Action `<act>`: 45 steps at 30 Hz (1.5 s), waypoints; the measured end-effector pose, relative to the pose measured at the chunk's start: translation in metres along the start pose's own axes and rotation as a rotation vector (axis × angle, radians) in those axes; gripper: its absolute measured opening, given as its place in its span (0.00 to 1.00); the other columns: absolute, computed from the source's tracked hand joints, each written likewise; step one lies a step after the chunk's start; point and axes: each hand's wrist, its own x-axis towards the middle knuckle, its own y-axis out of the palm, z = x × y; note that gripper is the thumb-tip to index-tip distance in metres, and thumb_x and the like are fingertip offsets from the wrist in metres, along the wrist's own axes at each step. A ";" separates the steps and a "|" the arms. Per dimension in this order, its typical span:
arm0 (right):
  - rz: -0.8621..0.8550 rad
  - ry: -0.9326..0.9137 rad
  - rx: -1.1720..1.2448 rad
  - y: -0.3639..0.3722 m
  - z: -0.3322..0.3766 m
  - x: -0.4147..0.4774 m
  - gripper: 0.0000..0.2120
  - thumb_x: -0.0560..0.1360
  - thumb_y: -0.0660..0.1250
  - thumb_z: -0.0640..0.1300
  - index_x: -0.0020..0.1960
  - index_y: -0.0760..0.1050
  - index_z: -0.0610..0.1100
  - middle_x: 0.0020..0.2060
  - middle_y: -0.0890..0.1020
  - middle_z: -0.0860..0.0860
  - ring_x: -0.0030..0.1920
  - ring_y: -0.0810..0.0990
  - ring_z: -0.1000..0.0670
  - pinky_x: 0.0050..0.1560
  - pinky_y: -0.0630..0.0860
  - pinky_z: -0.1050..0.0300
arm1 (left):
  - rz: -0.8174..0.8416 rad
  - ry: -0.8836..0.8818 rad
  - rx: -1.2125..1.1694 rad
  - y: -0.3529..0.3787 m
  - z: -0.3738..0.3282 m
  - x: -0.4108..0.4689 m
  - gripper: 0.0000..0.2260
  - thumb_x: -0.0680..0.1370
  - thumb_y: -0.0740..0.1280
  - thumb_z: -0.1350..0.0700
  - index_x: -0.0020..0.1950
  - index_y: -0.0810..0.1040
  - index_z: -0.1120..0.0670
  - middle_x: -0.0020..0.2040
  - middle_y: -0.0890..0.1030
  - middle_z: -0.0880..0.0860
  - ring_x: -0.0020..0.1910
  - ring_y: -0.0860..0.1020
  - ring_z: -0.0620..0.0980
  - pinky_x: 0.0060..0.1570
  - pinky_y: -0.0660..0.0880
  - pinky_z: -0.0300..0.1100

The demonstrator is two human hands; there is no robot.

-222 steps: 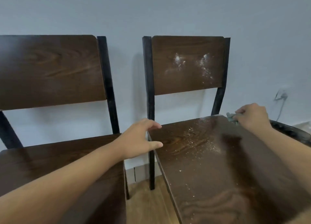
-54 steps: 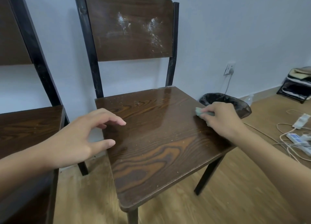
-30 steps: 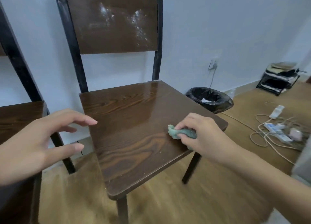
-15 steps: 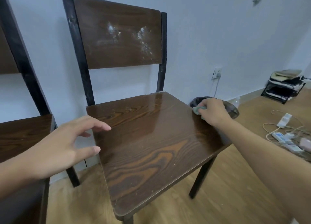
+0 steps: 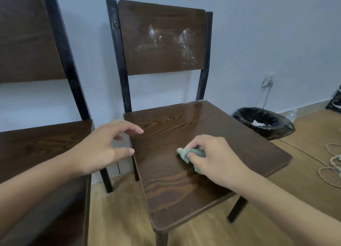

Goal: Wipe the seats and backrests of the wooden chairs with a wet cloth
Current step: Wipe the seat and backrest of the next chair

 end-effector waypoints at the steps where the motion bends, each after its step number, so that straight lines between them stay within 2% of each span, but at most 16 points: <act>1: 0.047 -0.045 0.031 0.007 0.015 -0.013 0.02 0.77 0.70 0.49 0.48 0.82 0.55 0.47 0.81 0.61 0.45 0.80 0.58 0.46 0.80 0.61 | -0.001 -0.010 0.005 -0.002 0.000 -0.001 0.19 0.77 0.74 0.54 0.64 0.77 0.37 0.62 0.77 0.35 0.63 0.75 0.34 0.67 0.72 0.41; 5: 0.254 -0.219 0.128 0.026 0.065 -0.063 0.03 0.75 0.69 0.48 0.48 0.82 0.54 0.46 0.80 0.59 0.48 0.78 0.59 0.45 0.73 0.67 | 0.021 -0.024 0.058 -0.001 0.003 -0.014 0.19 0.77 0.73 0.53 0.65 0.77 0.38 0.63 0.77 0.36 0.64 0.75 0.36 0.67 0.73 0.42; 8: 0.338 -0.211 0.221 0.019 0.073 -0.065 0.03 0.74 0.71 0.47 0.47 0.83 0.53 0.44 0.81 0.59 0.46 0.79 0.59 0.41 0.72 0.70 | 0.028 -0.041 0.085 0.002 0.009 -0.020 0.19 0.77 0.73 0.53 0.65 0.77 0.38 0.63 0.77 0.36 0.64 0.75 0.36 0.66 0.73 0.41; 10: 0.238 -0.148 0.239 0.005 0.064 -0.037 0.03 0.75 0.72 0.46 0.45 0.83 0.54 0.41 0.82 0.59 0.41 0.81 0.60 0.36 0.74 0.69 | 0.010 -0.067 0.088 0.003 0.013 -0.016 0.19 0.77 0.73 0.53 0.66 0.76 0.38 0.63 0.77 0.37 0.64 0.75 0.37 0.66 0.73 0.42; 12: 0.047 -0.075 0.159 -0.009 0.034 0.021 0.03 0.75 0.72 0.46 0.45 0.82 0.54 0.41 0.84 0.58 0.40 0.82 0.59 0.32 0.75 0.68 | -0.046 -0.106 0.064 0.003 0.016 -0.008 0.19 0.77 0.73 0.53 0.66 0.76 0.37 0.63 0.77 0.38 0.64 0.75 0.38 0.65 0.73 0.41; 13: -0.068 -0.019 0.107 -0.016 0.012 0.056 0.03 0.75 0.71 0.44 0.46 0.82 0.51 0.43 0.84 0.57 0.41 0.83 0.58 0.34 0.75 0.68 | -0.082 -0.127 0.041 0.003 0.018 -0.001 0.20 0.77 0.73 0.54 0.66 0.76 0.38 0.62 0.77 0.38 0.63 0.75 0.38 0.64 0.73 0.41; 16: -0.327 0.209 0.060 -0.032 -0.061 0.150 0.05 0.75 0.68 0.36 0.47 0.83 0.42 0.49 0.85 0.42 0.43 0.84 0.46 0.42 0.81 0.54 | -0.203 -0.203 -0.048 0.005 0.022 0.024 0.20 0.78 0.72 0.59 0.68 0.75 0.44 0.59 0.79 0.42 0.60 0.77 0.39 0.61 0.75 0.41; 19: -0.412 0.309 -0.046 -0.021 -0.096 0.196 0.09 0.75 0.66 0.34 0.50 0.84 0.39 0.53 0.83 0.38 0.54 0.80 0.37 0.55 0.79 0.49 | -0.324 -0.296 -0.099 0.003 0.029 0.055 0.22 0.80 0.69 0.59 0.73 0.71 0.49 0.60 0.78 0.47 0.54 0.78 0.44 0.47 0.72 0.32; 22: -0.415 0.305 -0.020 0.003 -0.083 0.220 0.10 0.78 0.65 0.36 0.52 0.85 0.40 0.53 0.84 0.38 0.55 0.80 0.37 0.54 0.77 0.52 | -0.404 -0.390 -0.175 -0.006 0.039 0.084 0.26 0.81 0.68 0.59 0.78 0.64 0.52 0.63 0.76 0.50 0.54 0.76 0.47 0.40 0.67 0.30; 26: -0.336 0.197 0.015 0.033 -0.038 0.245 0.08 0.78 0.70 0.42 0.54 0.86 0.41 0.54 0.85 0.41 0.56 0.81 0.39 0.58 0.77 0.51 | -0.430 -0.455 -0.193 -0.021 0.053 0.111 0.27 0.82 0.67 0.58 0.80 0.61 0.54 0.61 0.75 0.51 0.48 0.77 0.47 0.40 0.69 0.33; 29: -0.254 0.074 0.050 0.067 -0.006 0.236 0.10 0.78 0.68 0.38 0.56 0.86 0.44 0.54 0.85 0.42 0.56 0.82 0.40 0.59 0.78 0.50 | -0.428 -0.506 -0.299 -0.024 0.061 0.121 0.27 0.80 0.67 0.59 0.79 0.64 0.54 0.62 0.78 0.54 0.53 0.79 0.51 0.54 0.78 0.44; 31: -0.217 0.002 0.045 0.086 0.014 0.225 0.11 0.78 0.68 0.38 0.56 0.86 0.45 0.53 0.86 0.43 0.56 0.81 0.40 0.58 0.80 0.48 | -0.447 -0.529 -0.355 -0.027 0.066 0.123 0.27 0.79 0.67 0.59 0.78 0.66 0.53 0.62 0.79 0.56 0.52 0.80 0.51 0.58 0.80 0.49; 36: -0.104 -0.172 0.044 0.122 0.065 0.194 0.13 0.77 0.67 0.38 0.57 0.85 0.49 0.52 0.86 0.44 0.54 0.82 0.40 0.56 0.81 0.47 | -0.447 -0.455 -0.434 -0.041 0.064 0.125 0.24 0.81 0.66 0.55 0.78 0.68 0.52 0.68 0.77 0.55 0.65 0.77 0.54 0.69 0.75 0.52; 40: 0.041 -0.313 0.029 0.125 0.095 0.160 0.13 0.77 0.68 0.39 0.57 0.85 0.50 0.53 0.85 0.44 0.55 0.81 0.40 0.56 0.80 0.47 | -0.458 -0.355 -0.560 -0.057 0.048 0.142 0.23 0.83 0.67 0.52 0.77 0.70 0.52 0.67 0.79 0.52 0.65 0.79 0.51 0.68 0.76 0.50; 43: 0.211 -0.416 0.021 0.102 0.094 0.124 0.12 0.79 0.67 0.39 0.60 0.84 0.47 0.54 0.85 0.45 0.57 0.80 0.44 0.60 0.78 0.48 | -0.473 -0.338 -0.505 -0.059 0.043 0.149 0.22 0.83 0.67 0.52 0.77 0.70 0.53 0.65 0.81 0.53 0.62 0.81 0.52 0.64 0.79 0.50; 45: 0.314 -0.435 0.088 0.080 0.087 0.104 0.11 0.78 0.68 0.41 0.58 0.84 0.49 0.52 0.86 0.50 0.57 0.80 0.48 0.63 0.77 0.49 | -0.476 -0.330 -0.439 -0.057 0.038 0.150 0.22 0.83 0.68 0.54 0.77 0.70 0.53 0.64 0.80 0.53 0.60 0.81 0.52 0.60 0.80 0.48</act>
